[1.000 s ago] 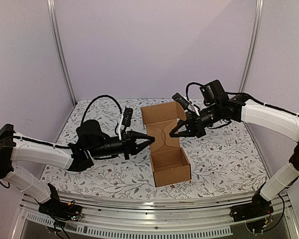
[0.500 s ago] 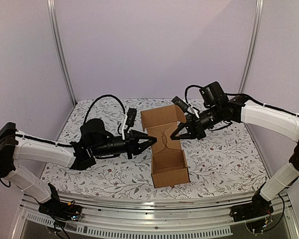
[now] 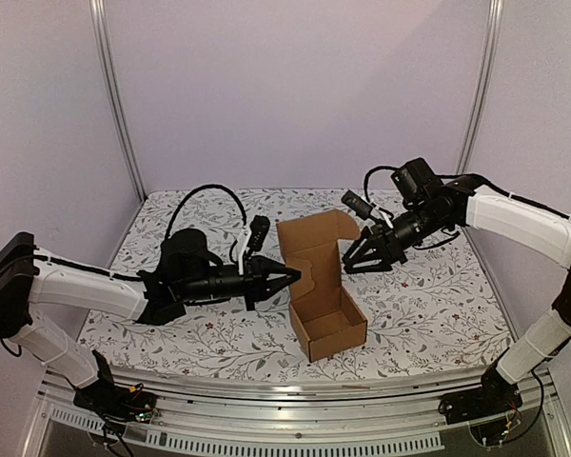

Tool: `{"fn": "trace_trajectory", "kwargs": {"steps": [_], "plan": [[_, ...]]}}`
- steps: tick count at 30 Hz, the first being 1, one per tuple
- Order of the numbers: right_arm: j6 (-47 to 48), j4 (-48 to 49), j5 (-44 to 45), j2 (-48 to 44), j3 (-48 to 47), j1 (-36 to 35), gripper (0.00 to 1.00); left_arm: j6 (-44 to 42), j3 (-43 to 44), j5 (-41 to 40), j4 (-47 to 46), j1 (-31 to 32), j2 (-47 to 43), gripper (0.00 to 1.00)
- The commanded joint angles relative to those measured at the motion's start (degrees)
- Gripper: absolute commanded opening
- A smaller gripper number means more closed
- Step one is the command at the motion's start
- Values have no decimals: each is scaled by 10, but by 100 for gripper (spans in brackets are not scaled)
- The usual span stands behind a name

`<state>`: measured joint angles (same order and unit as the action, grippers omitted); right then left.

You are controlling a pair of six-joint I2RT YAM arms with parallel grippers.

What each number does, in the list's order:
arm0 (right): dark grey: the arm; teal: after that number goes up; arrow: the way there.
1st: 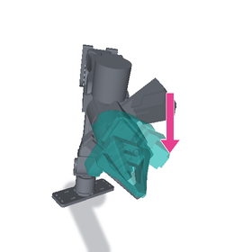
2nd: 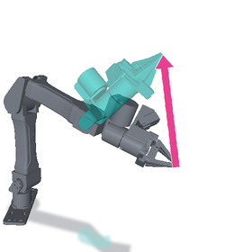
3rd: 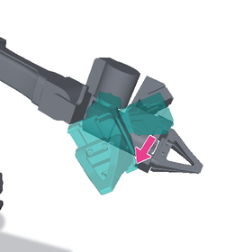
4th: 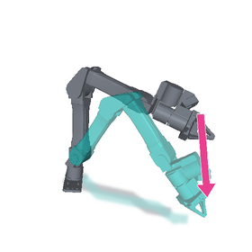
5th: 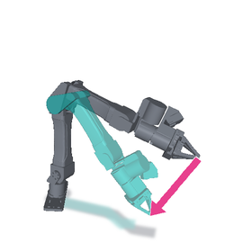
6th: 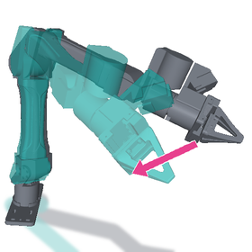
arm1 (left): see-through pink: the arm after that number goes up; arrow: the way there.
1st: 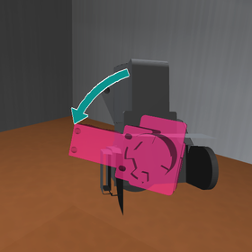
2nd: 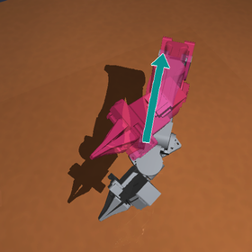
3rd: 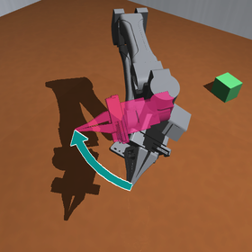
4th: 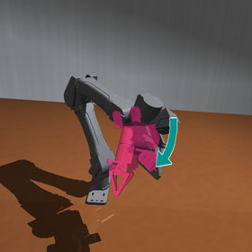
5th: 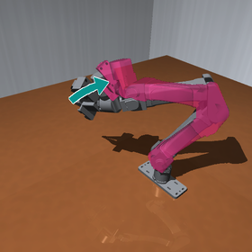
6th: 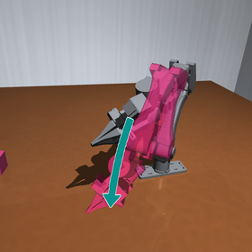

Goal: Fold the paper box

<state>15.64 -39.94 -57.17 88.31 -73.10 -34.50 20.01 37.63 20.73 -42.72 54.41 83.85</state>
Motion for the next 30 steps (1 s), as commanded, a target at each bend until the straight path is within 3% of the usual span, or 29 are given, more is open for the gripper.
{"fn": "trace_trajectory", "kwargs": {"steps": [1,5,9,14,17,25,30], "plan": [[134,-177,70,-40,-57,33,53,-85,-4,22,70,-3,-12,0],[225,-245,140,-46,-109,34,57,-129,0,51,111,-3,-1,0],[240,-260,166,-32,-150,29,58,-163,18,77,144,-3,28,0],[272,-272,257,0,-176,-46,58,-184,29,88,148,-2,63,0],[269,-251,296,19,-174,-88,58,-192,29,86,146,-1,75,2],[250,-235,353,73,-203,-115,57,-199,11,68,125,10,98,4],[249,-235,358,85,-208,-133,48,-217,7,54,113,18,104,4]]}}
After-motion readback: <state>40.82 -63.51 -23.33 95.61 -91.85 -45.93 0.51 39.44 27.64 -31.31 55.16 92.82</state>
